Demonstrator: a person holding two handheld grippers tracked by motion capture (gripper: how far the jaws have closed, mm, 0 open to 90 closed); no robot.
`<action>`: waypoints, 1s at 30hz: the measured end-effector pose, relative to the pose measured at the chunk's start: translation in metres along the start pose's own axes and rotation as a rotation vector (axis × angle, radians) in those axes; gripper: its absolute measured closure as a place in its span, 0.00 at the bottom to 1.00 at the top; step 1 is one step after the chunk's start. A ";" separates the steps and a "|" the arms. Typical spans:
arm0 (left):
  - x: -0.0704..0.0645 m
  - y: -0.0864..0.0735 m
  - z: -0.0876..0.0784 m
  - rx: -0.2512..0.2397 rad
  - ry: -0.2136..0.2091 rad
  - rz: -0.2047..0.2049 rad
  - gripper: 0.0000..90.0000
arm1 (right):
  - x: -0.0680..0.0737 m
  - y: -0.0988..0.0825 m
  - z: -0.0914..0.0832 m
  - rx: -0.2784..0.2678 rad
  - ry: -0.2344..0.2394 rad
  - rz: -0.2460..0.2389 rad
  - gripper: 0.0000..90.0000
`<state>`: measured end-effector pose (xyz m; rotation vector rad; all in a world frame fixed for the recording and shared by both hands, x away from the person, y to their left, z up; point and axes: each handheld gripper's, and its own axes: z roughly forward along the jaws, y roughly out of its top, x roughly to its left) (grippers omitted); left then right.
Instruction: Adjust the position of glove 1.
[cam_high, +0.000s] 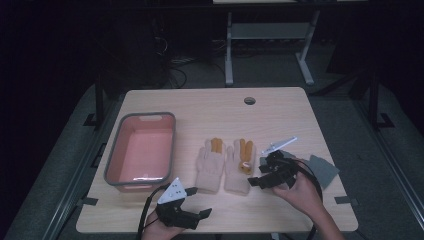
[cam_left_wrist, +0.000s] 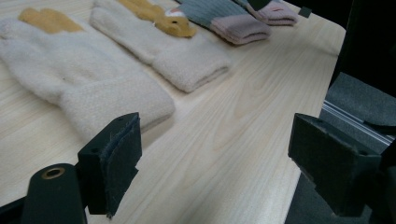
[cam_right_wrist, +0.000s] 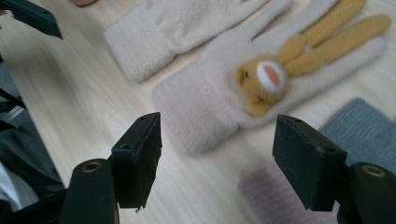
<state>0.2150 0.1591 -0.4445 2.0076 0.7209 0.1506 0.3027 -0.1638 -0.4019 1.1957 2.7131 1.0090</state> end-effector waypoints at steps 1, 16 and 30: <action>0.000 0.000 0.000 -0.002 -0.002 -0.005 0.19 | 0.000 0.003 0.001 0.008 -0.004 -0.002 0.36; 0.000 0.000 -0.001 0.000 -0.002 0.002 0.19 | -0.003 0.044 0.024 0.075 -0.025 -0.037 0.38; 0.001 0.000 -0.002 -0.003 0.007 0.001 0.19 | -0.015 0.050 0.052 0.149 -0.081 -0.022 0.50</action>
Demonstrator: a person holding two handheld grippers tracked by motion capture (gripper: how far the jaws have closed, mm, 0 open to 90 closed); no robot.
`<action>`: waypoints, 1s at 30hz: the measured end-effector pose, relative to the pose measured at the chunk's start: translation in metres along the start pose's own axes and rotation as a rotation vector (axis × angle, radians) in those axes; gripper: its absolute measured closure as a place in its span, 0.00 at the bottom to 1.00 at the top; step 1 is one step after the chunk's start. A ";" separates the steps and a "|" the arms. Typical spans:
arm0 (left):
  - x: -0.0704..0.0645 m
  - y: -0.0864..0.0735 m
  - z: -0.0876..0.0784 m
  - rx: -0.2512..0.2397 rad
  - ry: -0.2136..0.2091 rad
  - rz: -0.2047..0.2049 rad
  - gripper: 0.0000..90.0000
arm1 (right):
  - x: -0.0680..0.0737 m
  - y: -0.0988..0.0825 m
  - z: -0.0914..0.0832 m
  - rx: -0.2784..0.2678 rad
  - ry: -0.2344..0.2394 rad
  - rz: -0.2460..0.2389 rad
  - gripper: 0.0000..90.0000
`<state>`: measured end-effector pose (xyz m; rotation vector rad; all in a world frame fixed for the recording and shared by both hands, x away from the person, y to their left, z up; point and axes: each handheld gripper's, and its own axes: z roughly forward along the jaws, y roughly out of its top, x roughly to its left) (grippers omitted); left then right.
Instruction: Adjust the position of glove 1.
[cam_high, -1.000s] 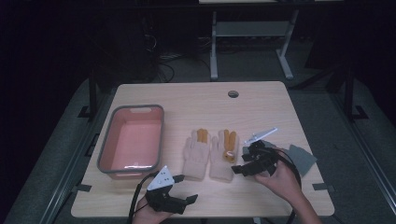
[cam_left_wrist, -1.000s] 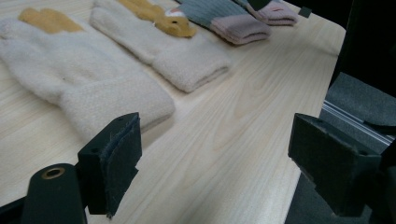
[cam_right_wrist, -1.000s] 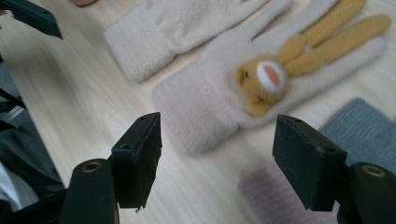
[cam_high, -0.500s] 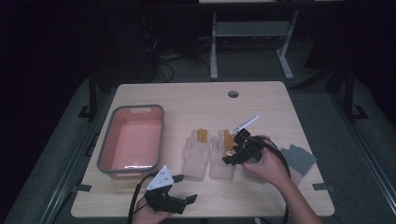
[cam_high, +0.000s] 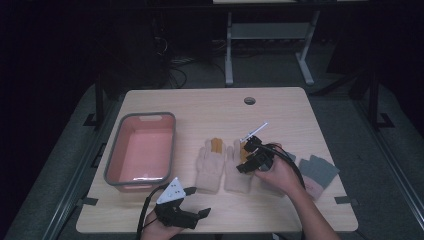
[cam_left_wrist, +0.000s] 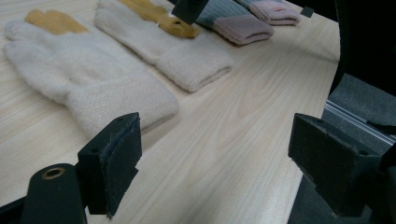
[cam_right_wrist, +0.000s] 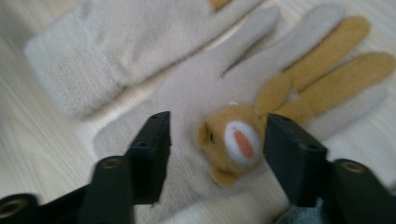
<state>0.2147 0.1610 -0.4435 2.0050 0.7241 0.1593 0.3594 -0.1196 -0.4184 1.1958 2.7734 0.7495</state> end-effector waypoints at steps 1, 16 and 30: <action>0.000 0.000 0.000 0.000 0.000 0.000 0.19 | 0.000 0.000 0.002 0.008 -0.006 0.000 0.51; 0.000 0.000 -0.001 -0.010 0.004 -0.003 0.19 | 0.000 0.000 0.019 0.060 -0.068 -0.009 0.59; -0.001 0.000 0.000 -0.007 -0.007 -0.009 0.19 | -0.001 -0.003 0.016 0.052 -0.079 0.001 0.69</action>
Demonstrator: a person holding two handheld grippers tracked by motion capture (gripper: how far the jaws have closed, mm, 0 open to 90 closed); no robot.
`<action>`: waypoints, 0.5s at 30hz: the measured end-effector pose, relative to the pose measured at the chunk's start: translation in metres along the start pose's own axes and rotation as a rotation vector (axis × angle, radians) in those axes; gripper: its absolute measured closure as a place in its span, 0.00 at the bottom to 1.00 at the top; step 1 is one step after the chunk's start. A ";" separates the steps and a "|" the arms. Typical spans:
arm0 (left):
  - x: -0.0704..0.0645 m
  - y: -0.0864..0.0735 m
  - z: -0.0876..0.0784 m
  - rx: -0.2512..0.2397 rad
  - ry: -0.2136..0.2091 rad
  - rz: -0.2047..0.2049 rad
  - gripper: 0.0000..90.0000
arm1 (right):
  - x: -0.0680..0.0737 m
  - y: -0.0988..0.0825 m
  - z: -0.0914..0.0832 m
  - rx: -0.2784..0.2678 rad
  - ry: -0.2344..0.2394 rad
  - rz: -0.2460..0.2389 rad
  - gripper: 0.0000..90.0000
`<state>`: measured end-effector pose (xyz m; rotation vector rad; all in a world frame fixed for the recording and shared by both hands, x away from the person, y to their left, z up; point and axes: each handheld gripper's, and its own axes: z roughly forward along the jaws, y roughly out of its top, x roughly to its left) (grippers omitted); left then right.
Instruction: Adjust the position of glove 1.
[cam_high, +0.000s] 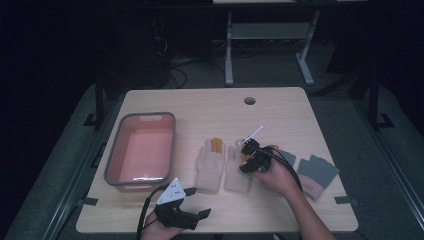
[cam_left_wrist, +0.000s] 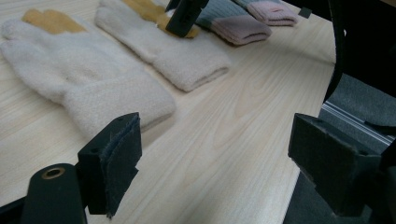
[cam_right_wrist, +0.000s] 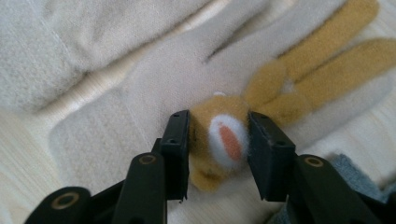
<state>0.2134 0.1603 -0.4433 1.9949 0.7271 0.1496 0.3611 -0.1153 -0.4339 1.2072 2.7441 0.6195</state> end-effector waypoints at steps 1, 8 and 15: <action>0.000 0.000 0.000 -0.002 0.000 -0.001 0.19 | 0.000 0.000 -0.001 0.002 0.000 0.001 0.69; 0.000 0.000 -0.003 -0.005 0.005 0.001 0.19 | 0.003 0.003 -0.014 -0.027 -0.004 -0.011 0.72; 0.002 0.000 -0.004 -0.006 0.007 0.002 0.19 | 0.009 0.006 -0.028 -0.044 -0.016 -0.031 0.72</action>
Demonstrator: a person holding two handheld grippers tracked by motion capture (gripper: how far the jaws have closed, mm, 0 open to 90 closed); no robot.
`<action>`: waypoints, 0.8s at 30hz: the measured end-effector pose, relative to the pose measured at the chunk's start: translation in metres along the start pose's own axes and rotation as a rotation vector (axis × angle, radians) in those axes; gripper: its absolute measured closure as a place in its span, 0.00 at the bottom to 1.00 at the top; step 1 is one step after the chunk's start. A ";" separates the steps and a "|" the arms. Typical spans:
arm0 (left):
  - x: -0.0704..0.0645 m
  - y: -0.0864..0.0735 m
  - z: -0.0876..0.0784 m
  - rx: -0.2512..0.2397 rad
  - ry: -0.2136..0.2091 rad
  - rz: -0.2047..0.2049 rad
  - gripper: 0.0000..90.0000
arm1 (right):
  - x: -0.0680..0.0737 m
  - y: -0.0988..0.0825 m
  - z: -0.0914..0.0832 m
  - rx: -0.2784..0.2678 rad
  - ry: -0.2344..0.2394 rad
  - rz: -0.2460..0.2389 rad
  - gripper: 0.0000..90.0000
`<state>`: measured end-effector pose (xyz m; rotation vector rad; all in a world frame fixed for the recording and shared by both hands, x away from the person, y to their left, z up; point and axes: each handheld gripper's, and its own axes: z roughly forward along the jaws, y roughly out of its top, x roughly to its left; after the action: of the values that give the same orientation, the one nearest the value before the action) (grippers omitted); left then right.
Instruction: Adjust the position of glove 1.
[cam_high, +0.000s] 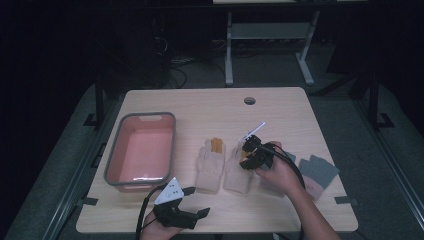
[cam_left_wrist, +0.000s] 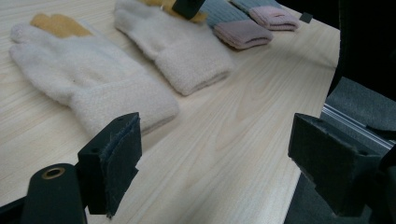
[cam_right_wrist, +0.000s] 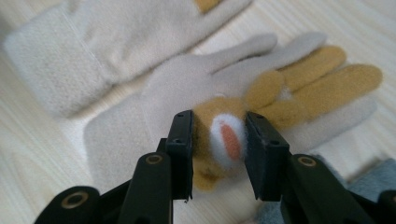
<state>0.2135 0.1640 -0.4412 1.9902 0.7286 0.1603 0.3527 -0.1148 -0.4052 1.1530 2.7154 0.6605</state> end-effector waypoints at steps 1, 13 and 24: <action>0.000 0.000 0.000 -0.004 -0.002 -0.005 0.19 | 0.001 0.001 -0.002 -0.004 -0.005 -0.005 0.72; 0.000 0.000 -0.003 -0.018 0.020 -0.013 0.19 | 0.015 0.019 -0.034 -0.067 -0.024 -0.051 0.72; 0.002 0.001 -0.005 -0.018 0.020 -0.010 0.19 | 0.032 0.046 -0.041 -0.099 -0.004 -0.093 0.72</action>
<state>0.2132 0.1685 -0.4385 1.9701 0.7471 0.1809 0.3491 -0.0775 -0.3466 0.9978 2.6800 0.7687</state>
